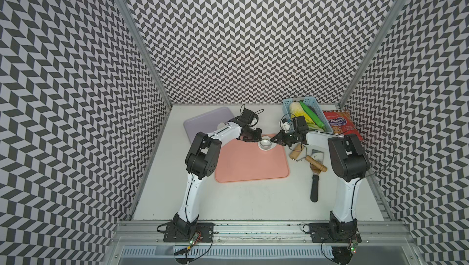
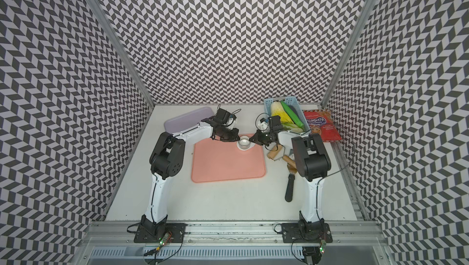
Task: Roll out the dumpling wrappers from the dough
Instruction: Press the dumpling wrapper on the work surface.
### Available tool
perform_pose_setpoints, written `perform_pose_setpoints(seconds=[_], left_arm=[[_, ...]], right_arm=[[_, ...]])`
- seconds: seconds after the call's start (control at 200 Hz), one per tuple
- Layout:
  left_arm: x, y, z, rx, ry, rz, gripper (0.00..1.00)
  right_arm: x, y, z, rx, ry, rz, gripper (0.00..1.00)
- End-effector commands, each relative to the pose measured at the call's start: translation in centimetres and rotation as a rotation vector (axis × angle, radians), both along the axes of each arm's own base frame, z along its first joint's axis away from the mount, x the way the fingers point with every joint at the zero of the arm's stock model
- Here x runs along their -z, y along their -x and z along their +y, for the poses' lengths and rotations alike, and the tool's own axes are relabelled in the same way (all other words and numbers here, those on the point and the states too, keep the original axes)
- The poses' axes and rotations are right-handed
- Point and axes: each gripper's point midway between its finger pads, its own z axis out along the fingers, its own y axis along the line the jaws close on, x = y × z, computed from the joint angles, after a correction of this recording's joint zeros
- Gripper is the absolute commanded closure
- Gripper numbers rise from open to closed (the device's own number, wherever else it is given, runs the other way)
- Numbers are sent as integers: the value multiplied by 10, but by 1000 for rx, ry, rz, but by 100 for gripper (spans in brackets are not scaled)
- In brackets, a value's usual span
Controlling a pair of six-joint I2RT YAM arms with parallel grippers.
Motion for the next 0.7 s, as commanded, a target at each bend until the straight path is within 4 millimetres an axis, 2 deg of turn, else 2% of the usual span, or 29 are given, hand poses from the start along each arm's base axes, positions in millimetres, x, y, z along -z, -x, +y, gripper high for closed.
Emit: perform_pose_setpoints(seconds=[0.0,0.26,0.521,0.696], left_arm=[[111,65,49,-13,-289,270,100],[85,45,43,-32,-274,196,100],[48,26,34,-49,-240,124,100],[27,26,34,-53,-219,93,100]], right_arm=[[135,103,-52,68,346,457,100],[103,82,-40,63,310,358,100],[57,56,-5,-3,247,211,100],[37,56,6,-22,220,174,100]])
